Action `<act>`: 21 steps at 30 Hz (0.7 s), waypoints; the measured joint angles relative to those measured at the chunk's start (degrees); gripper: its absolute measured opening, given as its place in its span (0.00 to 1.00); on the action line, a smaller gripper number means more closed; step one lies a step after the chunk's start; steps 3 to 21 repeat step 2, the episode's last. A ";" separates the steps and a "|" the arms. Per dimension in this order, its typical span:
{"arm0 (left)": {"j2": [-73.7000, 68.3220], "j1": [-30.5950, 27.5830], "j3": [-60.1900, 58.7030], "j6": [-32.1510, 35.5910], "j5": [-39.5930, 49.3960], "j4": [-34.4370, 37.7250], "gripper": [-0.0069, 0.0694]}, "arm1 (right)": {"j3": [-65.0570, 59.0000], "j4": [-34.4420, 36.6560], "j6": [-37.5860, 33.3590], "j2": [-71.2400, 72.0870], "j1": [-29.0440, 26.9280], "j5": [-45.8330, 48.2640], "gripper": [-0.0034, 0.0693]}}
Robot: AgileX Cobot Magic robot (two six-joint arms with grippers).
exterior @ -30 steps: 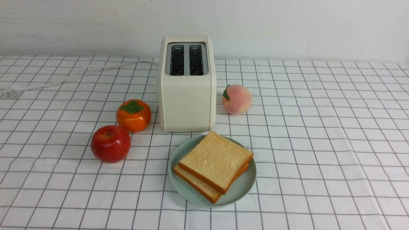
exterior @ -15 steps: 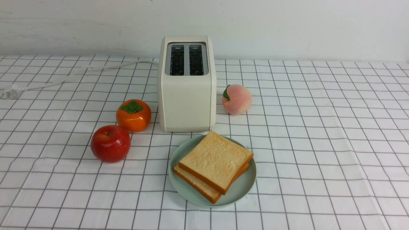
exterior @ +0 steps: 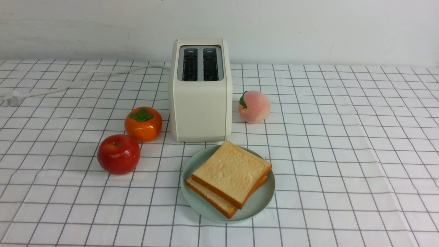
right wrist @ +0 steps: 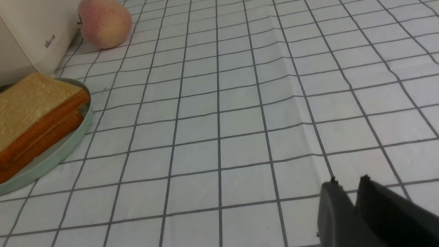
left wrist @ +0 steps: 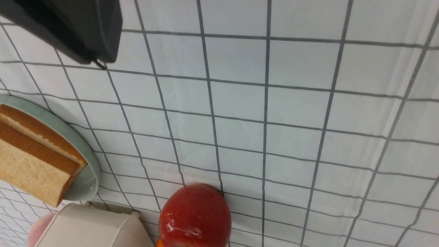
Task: Take toasted bread from bread machine on white checkered table place on plate.
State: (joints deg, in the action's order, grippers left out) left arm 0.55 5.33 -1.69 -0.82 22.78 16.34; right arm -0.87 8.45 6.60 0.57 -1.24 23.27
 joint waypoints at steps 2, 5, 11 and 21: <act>0.00 0.00 0.00 0.00 0.00 0.00 0.07 | 0.00 0.00 0.00 0.00 0.00 0.00 0.19; 0.00 0.00 0.00 0.00 0.00 0.00 0.07 | 0.00 0.00 0.00 0.00 0.00 0.00 0.19; 0.00 0.00 0.00 0.00 0.00 0.00 0.07 | 0.00 0.00 0.00 0.00 0.00 0.00 0.19; 0.00 0.00 0.00 0.00 0.00 0.00 0.07 | 0.00 0.00 0.00 0.00 0.00 0.00 0.19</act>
